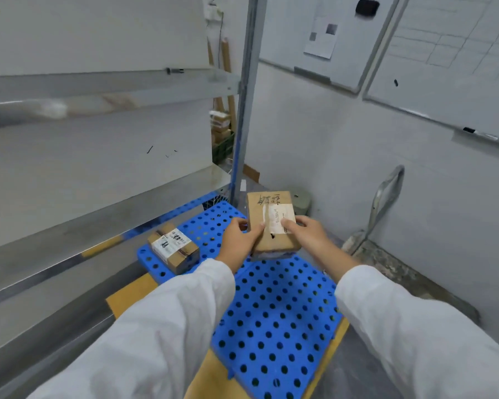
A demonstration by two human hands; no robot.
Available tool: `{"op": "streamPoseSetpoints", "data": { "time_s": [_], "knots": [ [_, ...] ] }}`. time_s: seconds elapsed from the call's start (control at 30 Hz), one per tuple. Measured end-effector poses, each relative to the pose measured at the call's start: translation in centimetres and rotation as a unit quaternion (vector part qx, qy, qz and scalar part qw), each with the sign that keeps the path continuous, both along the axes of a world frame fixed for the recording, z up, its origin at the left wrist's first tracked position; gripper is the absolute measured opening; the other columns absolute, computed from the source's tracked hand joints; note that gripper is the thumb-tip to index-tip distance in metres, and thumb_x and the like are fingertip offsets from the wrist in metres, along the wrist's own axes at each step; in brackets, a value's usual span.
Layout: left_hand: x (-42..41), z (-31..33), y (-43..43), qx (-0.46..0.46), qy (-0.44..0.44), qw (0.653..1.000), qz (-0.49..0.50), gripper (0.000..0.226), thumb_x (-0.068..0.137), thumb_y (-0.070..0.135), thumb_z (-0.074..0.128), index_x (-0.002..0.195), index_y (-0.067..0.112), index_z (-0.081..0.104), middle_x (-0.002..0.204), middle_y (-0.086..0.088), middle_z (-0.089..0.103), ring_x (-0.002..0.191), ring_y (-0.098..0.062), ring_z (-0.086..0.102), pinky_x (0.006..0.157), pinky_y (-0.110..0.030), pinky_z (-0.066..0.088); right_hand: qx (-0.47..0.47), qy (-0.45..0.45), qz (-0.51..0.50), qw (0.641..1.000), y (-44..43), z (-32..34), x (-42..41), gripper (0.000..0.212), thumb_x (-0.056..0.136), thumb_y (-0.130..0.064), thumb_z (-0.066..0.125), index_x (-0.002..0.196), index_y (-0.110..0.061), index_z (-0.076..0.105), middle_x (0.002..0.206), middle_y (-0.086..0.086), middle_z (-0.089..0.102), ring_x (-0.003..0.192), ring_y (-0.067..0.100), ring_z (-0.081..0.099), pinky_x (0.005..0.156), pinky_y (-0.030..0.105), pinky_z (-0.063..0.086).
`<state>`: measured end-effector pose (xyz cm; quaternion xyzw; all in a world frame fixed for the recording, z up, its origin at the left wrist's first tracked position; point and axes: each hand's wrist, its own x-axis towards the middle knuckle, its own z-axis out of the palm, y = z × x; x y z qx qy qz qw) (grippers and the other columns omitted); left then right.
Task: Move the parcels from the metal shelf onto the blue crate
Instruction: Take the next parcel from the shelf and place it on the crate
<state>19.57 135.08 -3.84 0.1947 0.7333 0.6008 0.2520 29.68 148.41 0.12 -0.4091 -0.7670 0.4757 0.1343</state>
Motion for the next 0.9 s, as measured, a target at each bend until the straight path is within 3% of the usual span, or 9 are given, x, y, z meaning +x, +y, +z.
{"op": "streamPoseSetpoints", "data": {
  "time_s": [0.07,0.13,0.3,0.37,0.47,0.53,0.6,0.8,0.9],
  "knots": [
    [-1.1,-1.1,-0.3,-0.018,-0.001,1.000,0.020,0.044,0.090,0.040,0.066,0.120,0.010,0.053,0.121,-0.004,0.057,0.105,-0.015,0.056,0.081,-0.023,0.047,-0.013,-0.012,0.019,1.000,0.3,-1.6,-1.6,0.039,0.093,-0.031,0.061,0.126,-0.011,0.061,0.119,0.003,0.064,0.106,0.018,0.060,0.091,0.035,0.052],
    [-2.0,-2.3,-0.6,-0.037,0.003,0.998,0.050,0.043,0.090,0.039,0.067,0.118,0.010,0.055,0.121,-0.006,0.056,0.100,-0.014,0.058,0.081,-0.024,0.050,-0.023,-0.020,0.047,0.998,0.5,-3.0,-3.6,0.039,0.093,-0.030,0.061,0.126,-0.009,0.062,0.121,0.004,0.065,0.107,0.019,0.061,0.093,0.035,0.051],
    [-6.4,-5.1,-0.6,-0.100,0.019,0.987,0.127,0.048,0.089,0.040,0.067,0.122,0.006,0.060,0.118,-0.015,0.056,0.094,-0.021,0.061,0.090,-0.039,0.053,-0.051,-0.019,0.124,0.991,1.5,-6.4,-10.1,0.030,0.093,-0.029,0.062,0.118,-0.013,0.065,0.110,0.002,0.067,0.084,0.006,0.060,0.066,0.021,0.048],
    [-8.8,-6.2,0.0,-0.123,0.022,0.980,0.155,0.048,0.088,0.042,0.068,0.119,0.006,0.062,0.115,-0.014,0.060,0.098,-0.025,0.062,0.093,-0.042,0.051,-0.070,-0.026,0.150,0.986,2.4,-8.1,-12.9,0.029,0.093,-0.031,0.061,0.117,-0.015,0.065,0.109,0.002,0.068,0.084,0.007,0.062,0.067,0.023,0.050],
    [-11.2,-7.9,0.6,-0.137,0.010,0.969,0.204,0.044,0.087,0.040,0.069,0.114,0.006,0.065,0.104,-0.007,0.066,0.088,-0.016,0.063,0.075,-0.026,0.052,-0.096,-0.038,0.186,0.977,3.5,-10.2,-17.0,0.032,0.093,-0.033,0.061,0.119,-0.015,0.065,0.111,0.003,0.068,0.095,0.018,0.065,0.080,0.033,0.055],
    [-12.5,-9.2,1.0,-0.154,0.005,0.958,0.240,0.038,0.088,0.039,0.069,0.110,0.008,0.067,0.095,-0.003,0.069,0.075,-0.003,0.060,0.060,-0.012,0.044,-0.104,-0.046,0.227,0.967,4.2,-11.5,-20.0,0.032,0.093,-0.034,0.061,0.120,-0.018,0.066,0.110,0.002,0.068,0.094,0.017,0.065,0.078,0.032,0.055],
    [-13.6,-10.5,1.2,-0.166,-0.011,0.947,0.275,0.036,0.087,0.040,0.070,0.109,0.011,0.068,0.087,0.006,0.069,0.071,0.004,0.058,0.055,-0.009,0.042,-0.096,-0.058,0.270,0.956,4.8,-12.9,-22.3,0.030,0.093,-0.036,0.060,0.118,-0.020,0.066,0.108,-0.001,0.069,0.091,0.014,0.065,0.074,0.030,0.054],
    [-15.6,-13.1,2.6,-0.239,-0.022,0.911,0.336,0.045,0.083,0.047,0.072,0.108,0.010,0.070,0.083,0.006,0.069,0.084,-0.014,0.066,0.085,-0.036,0.055,-0.086,-0.093,0.338,0.933,6.3,-16.5,-26.8,0.032,0.093,-0.039,0.058,0.117,-0.019,0.065,0.112,0.000,0.068,0.096,0.016,0.063,0.085,0.038,0.054],
    [-15.8,-13.5,2.7,-0.270,-0.021,0.896,0.352,0.043,0.082,0.049,0.073,0.106,0.014,0.069,0.084,0.004,0.069,0.088,-0.018,0.065,0.086,-0.036,0.053,-0.085,-0.101,0.351,0.927,6.4,-17.9,-27.7,0.037,0.093,-0.038,0.058,0.121,-0.014,0.063,0.116,0.003,0.065,0.101,0.019,0.062,0.089,0.039,0.053]
  ]
}}
